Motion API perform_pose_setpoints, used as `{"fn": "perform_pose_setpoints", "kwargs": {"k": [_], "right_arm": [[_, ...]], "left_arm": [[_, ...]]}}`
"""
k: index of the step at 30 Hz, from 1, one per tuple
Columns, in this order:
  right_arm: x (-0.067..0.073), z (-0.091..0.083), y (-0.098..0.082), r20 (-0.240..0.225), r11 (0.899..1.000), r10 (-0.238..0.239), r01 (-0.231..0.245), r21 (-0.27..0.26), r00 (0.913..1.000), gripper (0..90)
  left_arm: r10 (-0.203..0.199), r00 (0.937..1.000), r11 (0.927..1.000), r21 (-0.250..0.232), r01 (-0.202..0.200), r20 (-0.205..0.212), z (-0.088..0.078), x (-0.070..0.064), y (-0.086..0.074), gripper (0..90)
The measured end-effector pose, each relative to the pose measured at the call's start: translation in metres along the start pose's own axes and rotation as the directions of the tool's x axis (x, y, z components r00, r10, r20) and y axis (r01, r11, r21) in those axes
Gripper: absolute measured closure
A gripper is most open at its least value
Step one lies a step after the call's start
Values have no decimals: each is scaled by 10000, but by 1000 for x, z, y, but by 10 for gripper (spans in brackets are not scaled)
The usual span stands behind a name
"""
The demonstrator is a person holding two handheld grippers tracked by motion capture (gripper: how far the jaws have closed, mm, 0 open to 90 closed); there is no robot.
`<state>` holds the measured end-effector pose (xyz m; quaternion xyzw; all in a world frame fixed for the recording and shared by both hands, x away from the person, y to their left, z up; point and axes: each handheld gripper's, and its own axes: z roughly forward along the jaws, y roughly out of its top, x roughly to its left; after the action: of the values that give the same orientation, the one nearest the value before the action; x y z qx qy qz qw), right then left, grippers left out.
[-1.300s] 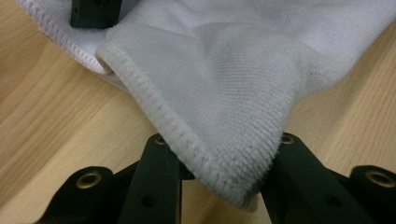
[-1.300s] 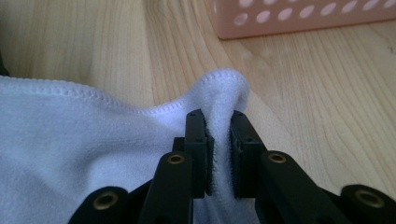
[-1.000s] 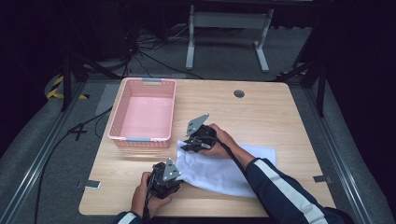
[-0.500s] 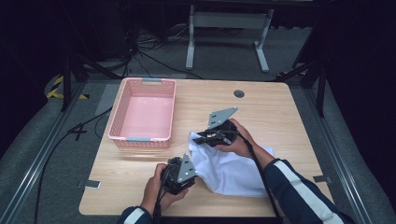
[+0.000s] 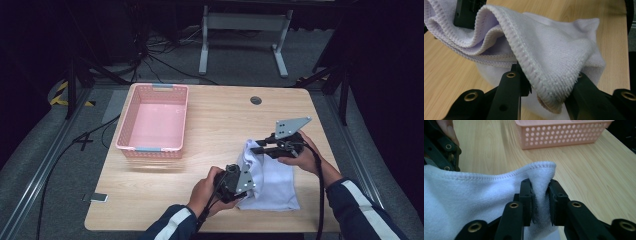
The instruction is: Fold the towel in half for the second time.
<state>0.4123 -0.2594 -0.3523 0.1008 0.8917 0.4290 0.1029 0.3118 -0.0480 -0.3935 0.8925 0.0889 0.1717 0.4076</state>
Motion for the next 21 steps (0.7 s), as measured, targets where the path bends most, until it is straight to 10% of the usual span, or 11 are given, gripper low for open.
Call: {"fn": "perform_pose_setpoints", "kwargs": {"k": [9,15,21], "right_arm": [[-4,-34,-54,255,9966,669,-680,455,9974,608],[-3,-62,-91,887,9867,1268,-1347,904,9880,478],[4,-85,-101,1634,9847,1326,-1488,911,9776,454]], "left_arm": [[247,9962,9996,119,-258,840,37,-13,16,608],[-264,9817,9969,-676,398,1888,22,-17,14,447],[-228,9895,9997,-97,244,1431,2,-19,2,387]]}}
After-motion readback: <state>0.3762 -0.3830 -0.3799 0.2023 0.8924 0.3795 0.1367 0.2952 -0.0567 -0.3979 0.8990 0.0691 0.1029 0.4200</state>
